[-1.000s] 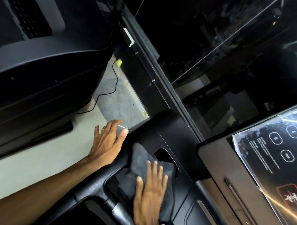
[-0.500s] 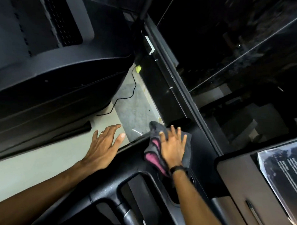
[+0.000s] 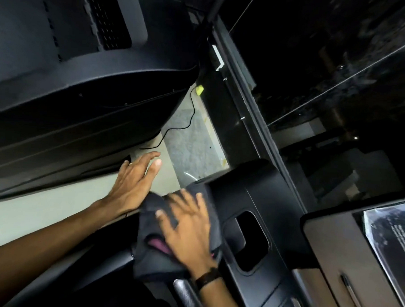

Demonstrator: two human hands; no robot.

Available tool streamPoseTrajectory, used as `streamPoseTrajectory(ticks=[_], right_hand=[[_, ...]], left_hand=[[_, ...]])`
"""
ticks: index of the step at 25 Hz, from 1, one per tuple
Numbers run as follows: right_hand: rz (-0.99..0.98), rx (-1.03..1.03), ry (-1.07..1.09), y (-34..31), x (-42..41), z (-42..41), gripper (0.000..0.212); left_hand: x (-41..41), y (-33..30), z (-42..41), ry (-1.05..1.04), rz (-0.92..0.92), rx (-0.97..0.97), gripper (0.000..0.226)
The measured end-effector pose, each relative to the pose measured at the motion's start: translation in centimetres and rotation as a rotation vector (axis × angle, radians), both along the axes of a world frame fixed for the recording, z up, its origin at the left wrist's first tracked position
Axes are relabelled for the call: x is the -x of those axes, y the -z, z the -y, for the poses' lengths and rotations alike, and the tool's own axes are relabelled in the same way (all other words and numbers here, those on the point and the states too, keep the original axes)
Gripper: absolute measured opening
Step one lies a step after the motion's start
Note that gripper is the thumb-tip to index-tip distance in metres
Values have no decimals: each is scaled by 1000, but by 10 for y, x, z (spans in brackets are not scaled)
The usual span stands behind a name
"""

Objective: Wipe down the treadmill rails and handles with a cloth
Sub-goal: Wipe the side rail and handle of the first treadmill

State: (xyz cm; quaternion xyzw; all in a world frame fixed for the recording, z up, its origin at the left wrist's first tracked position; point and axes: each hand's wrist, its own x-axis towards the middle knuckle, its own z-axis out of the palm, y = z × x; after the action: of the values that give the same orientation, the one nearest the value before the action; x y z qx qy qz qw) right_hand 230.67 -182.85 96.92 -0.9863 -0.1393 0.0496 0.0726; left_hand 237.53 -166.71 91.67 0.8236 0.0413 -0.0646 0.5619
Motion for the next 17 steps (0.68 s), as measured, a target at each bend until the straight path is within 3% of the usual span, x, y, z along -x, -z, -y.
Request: streamPoseTrajectory(ticks=[2, 5, 7, 9, 11, 13, 15, 17], right_hand=[[44, 179, 194, 3, -49, 52, 54], [-166, 305, 500, -1, -120, 88, 52], [-268, 387, 449, 0, -124, 58, 54], [-327, 345, 289, -4, -88, -5, 56], [-266, 206, 71, -10, -20, -59, 50], [-111, 31, -53, -5, 20, -63, 42], [71, -6, 15, 3, 1, -12, 44], [144, 167, 275, 5, -56, 56, 52]], left_hand=[[5, -2, -3, 20, 9, -19, 83], [19, -4, -12, 44, -1, -36, 80], [26, -3, -17, 47, -22, -39, 82], [30, 1, -23, 14, -47, -21, 84], [29, 4, -31, -40, -68, 40, 83], [26, 7, -39, -74, -78, 80, 80], [25, 9, -41, -65, -80, 67, 77], [28, 6, -40, -33, -97, 54, 74]])
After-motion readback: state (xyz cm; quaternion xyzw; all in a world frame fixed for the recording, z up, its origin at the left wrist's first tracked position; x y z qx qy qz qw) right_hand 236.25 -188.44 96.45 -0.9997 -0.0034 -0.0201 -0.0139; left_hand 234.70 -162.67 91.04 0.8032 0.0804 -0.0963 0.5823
